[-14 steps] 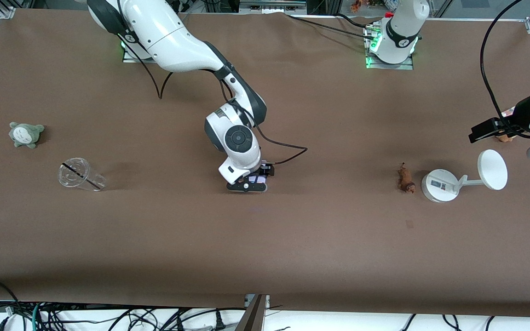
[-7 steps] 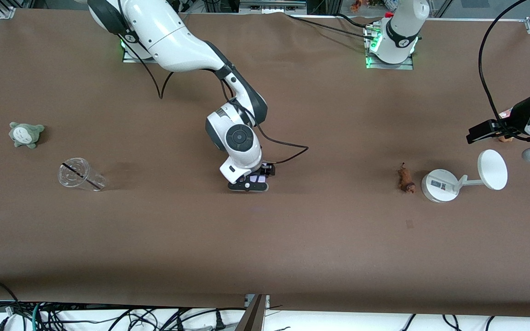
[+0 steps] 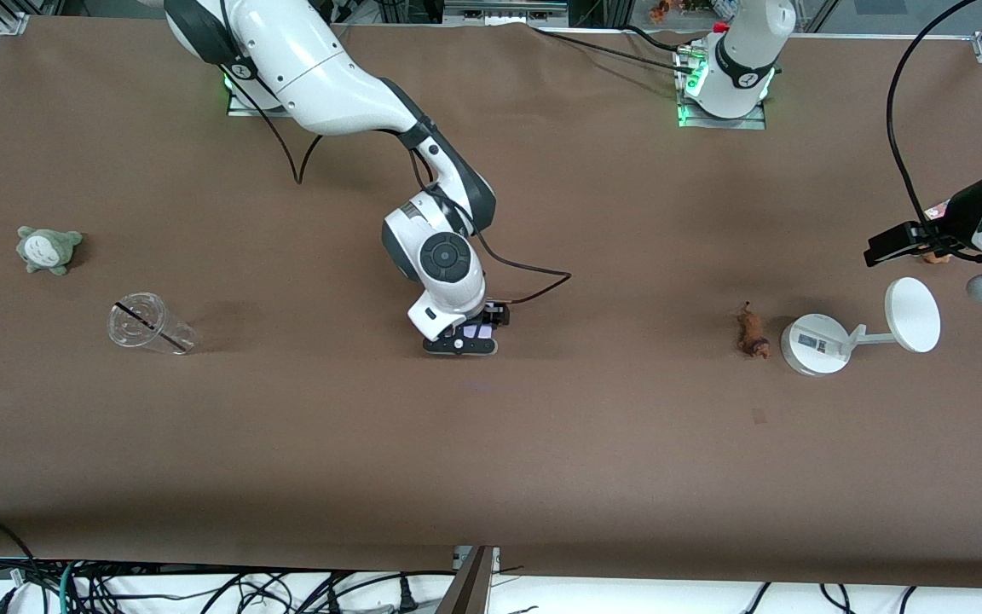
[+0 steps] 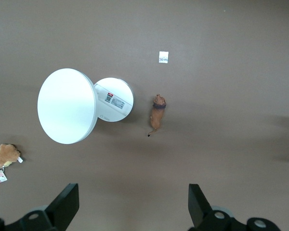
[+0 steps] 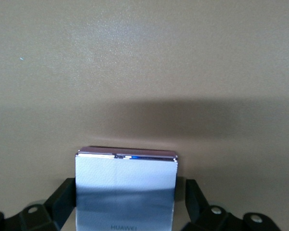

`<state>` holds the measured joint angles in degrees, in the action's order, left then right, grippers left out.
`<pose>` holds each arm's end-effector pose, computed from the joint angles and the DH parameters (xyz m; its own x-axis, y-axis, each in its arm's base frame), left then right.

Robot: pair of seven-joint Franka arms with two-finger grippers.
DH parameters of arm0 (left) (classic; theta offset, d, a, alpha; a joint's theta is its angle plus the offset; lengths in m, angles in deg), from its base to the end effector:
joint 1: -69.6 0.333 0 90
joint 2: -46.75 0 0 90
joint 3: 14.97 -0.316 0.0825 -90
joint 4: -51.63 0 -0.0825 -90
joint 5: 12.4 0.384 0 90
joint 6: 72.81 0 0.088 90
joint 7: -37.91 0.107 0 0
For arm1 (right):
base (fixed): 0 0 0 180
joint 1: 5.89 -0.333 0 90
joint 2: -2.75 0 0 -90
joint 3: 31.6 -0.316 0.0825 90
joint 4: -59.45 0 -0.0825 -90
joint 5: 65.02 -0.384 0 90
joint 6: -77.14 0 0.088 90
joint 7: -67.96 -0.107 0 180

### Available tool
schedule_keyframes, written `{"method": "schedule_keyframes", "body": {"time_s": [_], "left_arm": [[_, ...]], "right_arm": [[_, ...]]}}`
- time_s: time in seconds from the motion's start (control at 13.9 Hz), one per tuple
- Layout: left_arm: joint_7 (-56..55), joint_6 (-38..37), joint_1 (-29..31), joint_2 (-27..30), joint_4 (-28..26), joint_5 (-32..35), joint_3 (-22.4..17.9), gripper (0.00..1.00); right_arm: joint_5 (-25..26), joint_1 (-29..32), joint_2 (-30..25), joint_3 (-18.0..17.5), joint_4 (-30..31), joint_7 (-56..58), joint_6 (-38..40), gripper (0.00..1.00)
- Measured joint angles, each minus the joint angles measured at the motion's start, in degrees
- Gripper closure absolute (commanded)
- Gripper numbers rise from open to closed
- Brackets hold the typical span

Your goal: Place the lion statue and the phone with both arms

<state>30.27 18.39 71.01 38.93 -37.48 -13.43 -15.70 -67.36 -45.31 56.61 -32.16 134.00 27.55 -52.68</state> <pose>0.5924 0.0198 0.5552 0.9802 0.1701 -0.1011 0.1712 -0.9852 0.0027 0.5726 0.4792 0.1741 0.9993 -0.0372 -0.0076 -0.0375 -0.9982 -0.0459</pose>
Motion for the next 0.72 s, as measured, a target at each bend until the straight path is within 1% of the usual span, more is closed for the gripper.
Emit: {"method": "schedule_keyframes", "body": {"time_s": [0.07,0.14,0.22,0.29,0.58,0.72], "left_arm": [[0.0,0.0,0.0,0.0,0.0,0.0,0.0,0.0],[0.0,0.0,0.0,0.0,0.0,0.0,0.0,0.0],[0.0,0.0,0.0,0.0,0.0,0.0,0.0,0.0],[0.0,0.0,0.0,0.0,0.1,0.0,0.0,0.0],[0.0,0.0,0.0,-0.1,0.1,0.0,0.0,0.0],[0.0,0.0,0.0,-0.1,0.1,0.0,0.0,0.0]], "right_arm": [[0.0,0.0,0.0,0.0,0.0,0.0,0.0,0.3],[0.0,0.0,0.0,0.0,0.0,0.0,-0.1,0.46],[0.0,0.0,0.0,0.0,-0.1,0.0,-0.1,0.57],[0.0,0.0,-0.1,0.0,-0.1,0.0,-0.1,0.62],[0.1,0.2,-0.5,0.2,-0.5,0.1,0.3,0.62],[0.2,0.8,-2.3,0.5,-0.9,0.8,3.6,0.62]]}}
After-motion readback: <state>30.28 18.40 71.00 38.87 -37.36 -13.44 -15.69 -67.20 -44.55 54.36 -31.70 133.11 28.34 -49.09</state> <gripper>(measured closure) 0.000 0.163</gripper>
